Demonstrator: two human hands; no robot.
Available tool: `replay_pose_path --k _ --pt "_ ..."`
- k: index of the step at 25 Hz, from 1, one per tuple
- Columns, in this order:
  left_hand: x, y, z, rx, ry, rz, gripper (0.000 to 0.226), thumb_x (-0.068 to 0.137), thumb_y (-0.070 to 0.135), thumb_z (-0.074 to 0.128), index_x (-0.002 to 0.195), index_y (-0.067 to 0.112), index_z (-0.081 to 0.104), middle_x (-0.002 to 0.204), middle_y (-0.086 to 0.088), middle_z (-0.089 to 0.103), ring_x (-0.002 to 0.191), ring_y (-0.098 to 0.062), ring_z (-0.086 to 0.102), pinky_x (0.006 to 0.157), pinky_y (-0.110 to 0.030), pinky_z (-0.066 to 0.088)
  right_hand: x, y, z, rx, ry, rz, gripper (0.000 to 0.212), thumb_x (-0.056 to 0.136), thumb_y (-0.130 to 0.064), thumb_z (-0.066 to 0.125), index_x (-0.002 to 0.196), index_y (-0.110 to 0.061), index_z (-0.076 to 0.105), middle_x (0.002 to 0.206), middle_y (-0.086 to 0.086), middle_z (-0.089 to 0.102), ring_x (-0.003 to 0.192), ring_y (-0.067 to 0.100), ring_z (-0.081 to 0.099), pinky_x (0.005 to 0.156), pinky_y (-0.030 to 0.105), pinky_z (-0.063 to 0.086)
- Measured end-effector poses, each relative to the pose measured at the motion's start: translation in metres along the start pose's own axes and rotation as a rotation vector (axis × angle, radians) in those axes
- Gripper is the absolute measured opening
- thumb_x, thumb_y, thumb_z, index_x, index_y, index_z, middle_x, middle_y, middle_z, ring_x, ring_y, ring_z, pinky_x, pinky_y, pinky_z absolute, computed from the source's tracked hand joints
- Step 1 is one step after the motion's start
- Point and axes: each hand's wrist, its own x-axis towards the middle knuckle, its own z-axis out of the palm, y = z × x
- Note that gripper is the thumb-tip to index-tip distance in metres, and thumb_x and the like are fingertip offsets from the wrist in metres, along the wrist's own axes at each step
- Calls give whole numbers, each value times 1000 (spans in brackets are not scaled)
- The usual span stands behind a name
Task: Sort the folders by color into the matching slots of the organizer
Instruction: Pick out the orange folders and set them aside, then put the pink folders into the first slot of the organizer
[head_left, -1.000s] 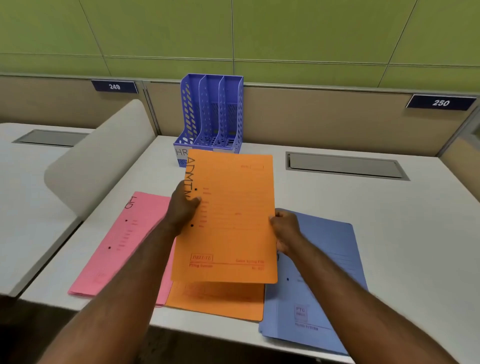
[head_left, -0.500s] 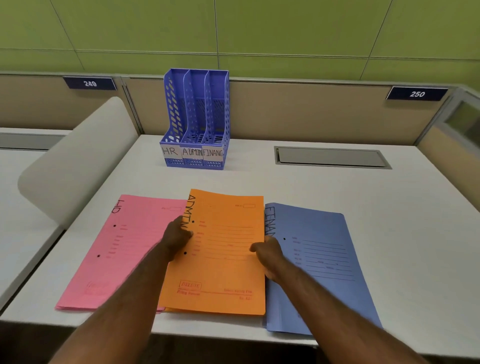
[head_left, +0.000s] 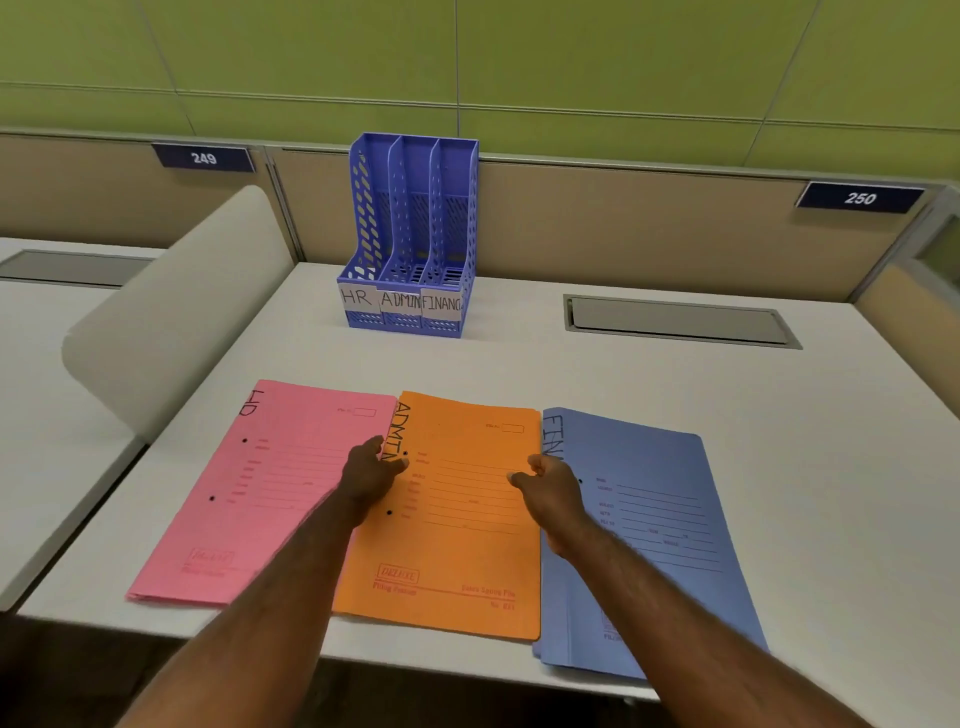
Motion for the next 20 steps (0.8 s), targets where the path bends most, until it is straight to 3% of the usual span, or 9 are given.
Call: replay_pose_path --k 4,9,14,20 --pt "-1 2 -10 133 73 50 62 89 18 67 144 12 39 150 -17 37 135 -38 39 109 -54 36 7 -11 15 -78 -40 -99 51 89 -21 65 136 -13 48 143 7 49 129 23 47 95 32 42" --pt "-11 -1 -26 258 160 107 56 87 23 69 138 16 47 145 -12 42 134 -31 39 111 -47 34 22 -28 52 -181 -193 -239 50 89 -18 66 136 -12 49 144 7 47 132 24 44 107 40 42" --pt "-20 -9 -52 315 229 60 52 89 25 67 137 18 47 146 -9 41 135 -29 36 110 -44 32 29 -49 92 -257 -369 -327 53 88 -19 66 137 -15 46 146 7 45 132 24 44 103 34 41" --pt "-21 -32 -100 322 333 50 50 89 23 67 135 19 48 146 -9 42 135 -28 37 115 -47 28 29 -61 139 -306 -460 -382 53 87 -20 66 136 -13 46 144 8 45 128 22 46 98 28 39"
